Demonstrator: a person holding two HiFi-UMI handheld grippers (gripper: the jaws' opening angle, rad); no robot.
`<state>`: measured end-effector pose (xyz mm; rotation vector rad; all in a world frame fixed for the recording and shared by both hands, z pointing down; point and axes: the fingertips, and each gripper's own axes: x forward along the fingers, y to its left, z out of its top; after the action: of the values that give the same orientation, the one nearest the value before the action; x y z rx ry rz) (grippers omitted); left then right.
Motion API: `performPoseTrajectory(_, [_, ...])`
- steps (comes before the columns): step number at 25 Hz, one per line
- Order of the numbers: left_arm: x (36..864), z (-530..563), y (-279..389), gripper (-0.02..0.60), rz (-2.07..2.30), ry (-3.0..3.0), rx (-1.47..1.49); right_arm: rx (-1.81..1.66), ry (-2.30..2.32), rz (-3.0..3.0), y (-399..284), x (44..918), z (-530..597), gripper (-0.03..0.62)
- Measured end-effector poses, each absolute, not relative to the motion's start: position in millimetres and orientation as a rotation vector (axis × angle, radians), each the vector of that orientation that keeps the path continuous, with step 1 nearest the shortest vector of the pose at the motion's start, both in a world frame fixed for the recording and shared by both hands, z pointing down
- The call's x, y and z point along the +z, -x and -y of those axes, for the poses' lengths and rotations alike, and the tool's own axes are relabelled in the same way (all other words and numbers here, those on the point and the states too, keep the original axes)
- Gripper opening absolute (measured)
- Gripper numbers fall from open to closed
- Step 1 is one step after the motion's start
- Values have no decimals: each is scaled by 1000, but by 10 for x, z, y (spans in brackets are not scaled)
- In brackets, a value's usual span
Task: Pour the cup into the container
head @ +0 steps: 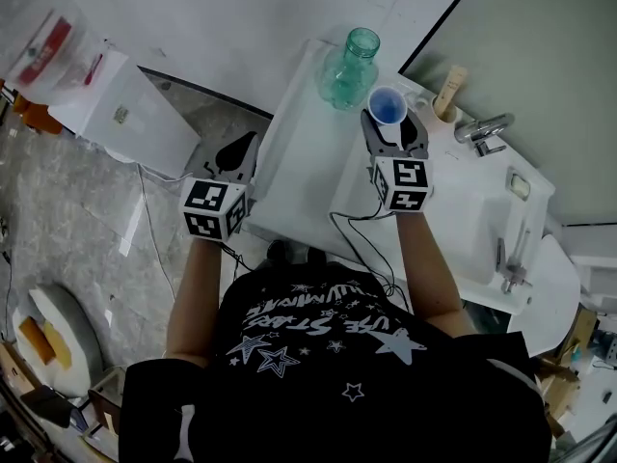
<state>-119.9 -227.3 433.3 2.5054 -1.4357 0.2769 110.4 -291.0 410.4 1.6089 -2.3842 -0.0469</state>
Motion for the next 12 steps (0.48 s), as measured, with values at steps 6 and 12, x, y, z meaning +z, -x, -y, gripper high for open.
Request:
performPoseTrajectory(6, [4431, 2187, 1223, 12, 1440, -2478, 292, -6, -1462, 2466, -729, 4418, 2747, 275])
performPoseTrajectory(12, [4567, 2104, 1211, 12, 1431, -2449, 317, 49, -1355, 2545, -437, 4634, 2686, 275])
